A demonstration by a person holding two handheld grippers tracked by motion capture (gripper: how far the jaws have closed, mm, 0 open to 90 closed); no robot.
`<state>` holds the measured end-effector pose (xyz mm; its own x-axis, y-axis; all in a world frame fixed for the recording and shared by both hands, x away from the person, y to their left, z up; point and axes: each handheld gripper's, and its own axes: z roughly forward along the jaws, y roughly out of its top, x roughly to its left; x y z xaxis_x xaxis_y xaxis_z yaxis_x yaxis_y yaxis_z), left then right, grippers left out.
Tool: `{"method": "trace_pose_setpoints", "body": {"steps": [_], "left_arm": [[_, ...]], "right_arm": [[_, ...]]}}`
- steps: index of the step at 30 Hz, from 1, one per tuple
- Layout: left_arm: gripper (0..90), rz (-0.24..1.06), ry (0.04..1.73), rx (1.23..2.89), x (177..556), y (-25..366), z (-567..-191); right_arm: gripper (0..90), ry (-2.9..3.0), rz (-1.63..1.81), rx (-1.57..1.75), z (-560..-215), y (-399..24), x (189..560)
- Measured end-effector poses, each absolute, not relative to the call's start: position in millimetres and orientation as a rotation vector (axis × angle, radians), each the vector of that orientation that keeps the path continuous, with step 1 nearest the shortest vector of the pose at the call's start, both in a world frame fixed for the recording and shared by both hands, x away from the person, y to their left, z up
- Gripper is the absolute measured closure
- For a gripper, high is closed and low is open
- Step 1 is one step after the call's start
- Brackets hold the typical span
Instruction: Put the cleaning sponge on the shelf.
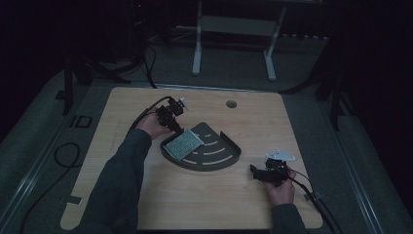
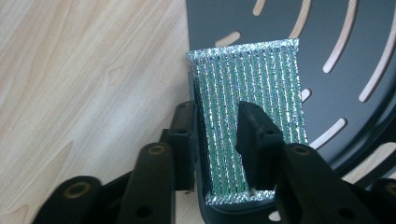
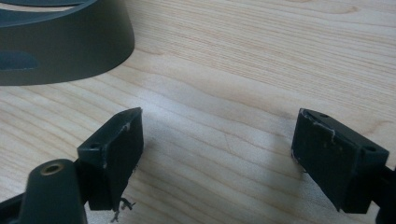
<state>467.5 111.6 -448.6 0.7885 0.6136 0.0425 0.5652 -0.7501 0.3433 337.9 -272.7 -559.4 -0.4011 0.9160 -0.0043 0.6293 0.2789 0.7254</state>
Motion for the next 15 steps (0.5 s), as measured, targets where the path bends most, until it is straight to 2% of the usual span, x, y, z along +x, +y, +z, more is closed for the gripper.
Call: {"method": "trace_pose_setpoints", "body": {"steps": [7, 15], "left_arm": [[58.8, 0.319, 0.970, 2.601, 458, 126, -434], [56.1, 0.402, 1.067, 2.471, 437, 160, -419]], "right_arm": [[16.4, 2.131, 0.912, 1.390, -559, -273, 338], [16.4, 2.131, 0.913, 1.390, -559, -273, 338]]}}
